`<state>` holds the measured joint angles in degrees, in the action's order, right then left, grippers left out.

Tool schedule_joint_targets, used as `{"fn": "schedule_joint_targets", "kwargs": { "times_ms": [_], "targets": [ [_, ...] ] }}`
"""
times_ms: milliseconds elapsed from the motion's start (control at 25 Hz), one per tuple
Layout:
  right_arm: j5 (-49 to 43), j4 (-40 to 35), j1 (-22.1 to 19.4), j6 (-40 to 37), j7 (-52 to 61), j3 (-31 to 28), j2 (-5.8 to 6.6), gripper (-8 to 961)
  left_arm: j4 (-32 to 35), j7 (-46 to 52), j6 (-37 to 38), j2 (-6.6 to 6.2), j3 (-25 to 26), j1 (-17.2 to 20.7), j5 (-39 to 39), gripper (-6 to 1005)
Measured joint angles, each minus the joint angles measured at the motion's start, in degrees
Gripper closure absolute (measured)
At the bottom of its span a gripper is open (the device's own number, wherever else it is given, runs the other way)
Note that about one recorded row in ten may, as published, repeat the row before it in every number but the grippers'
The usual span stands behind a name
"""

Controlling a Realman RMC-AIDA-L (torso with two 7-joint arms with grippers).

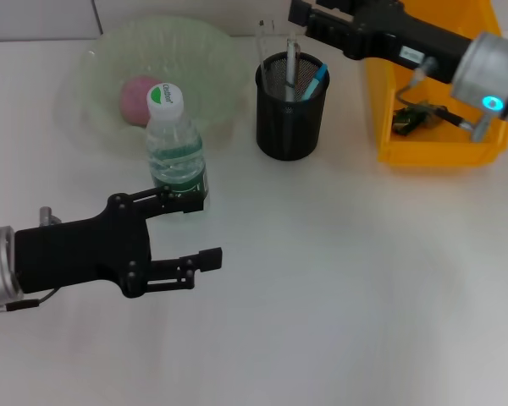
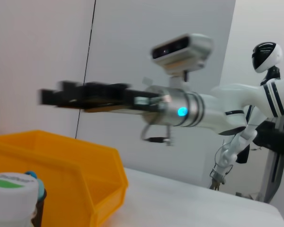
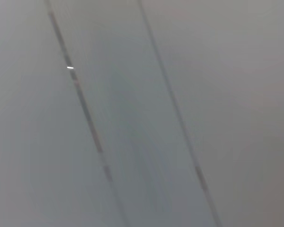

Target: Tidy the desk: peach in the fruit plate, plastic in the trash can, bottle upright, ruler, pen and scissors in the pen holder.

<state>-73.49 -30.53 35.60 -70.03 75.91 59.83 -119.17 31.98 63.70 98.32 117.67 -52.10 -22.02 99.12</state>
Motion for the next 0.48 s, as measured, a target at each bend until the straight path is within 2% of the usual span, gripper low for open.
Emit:
{"fn": "schedule_joint_targets", "kwargs": {
  "times_ms": [80, 120, 160, 240, 320, 480],
  "targets": [
    [-3.08, -5.64, -3.91, -6.45, 3.25, -0.05, 0.59, 347, 0.00, 0.00, 0.00, 0.00, 0.00, 0.00, 0.00, 189],
    [-5.38, -9.11, -6.09, -9.98, 5.30, -0.20, 0.94, 287, 0.00, 0.09, 1.01, -0.42, 0.62, 0.40, 0.01, 189],
    [-7.74, -12.49, -8.23, -13.40, 7.39, -0.41, 1.26, 264, -0.03, 1.12, 3.77, -1.02, 2.29, 0.89, -0.06, 189],
    [-11.74, -17.65, -12.20, -21.40, 10.07, -1.23, 1.73, 217, -0.03, 1.49, 5.24, -1.28, 2.74, 1.10, -0.06, 189],
    [-14.26, -19.31, -15.36, -29.38, 9.62, -2.55, 2.21, 170, -0.01, 1.68, 6.03, -1.44, 2.95, 1.22, -0.06, 189],
    [-20.43, -16.69, -17.92, -40.23, 3.49, -5.06, 2.79, 170, 0.01, 2.27, 7.19, -1.82, 2.36, 2.07, 0.51, 189]
  ]
}}
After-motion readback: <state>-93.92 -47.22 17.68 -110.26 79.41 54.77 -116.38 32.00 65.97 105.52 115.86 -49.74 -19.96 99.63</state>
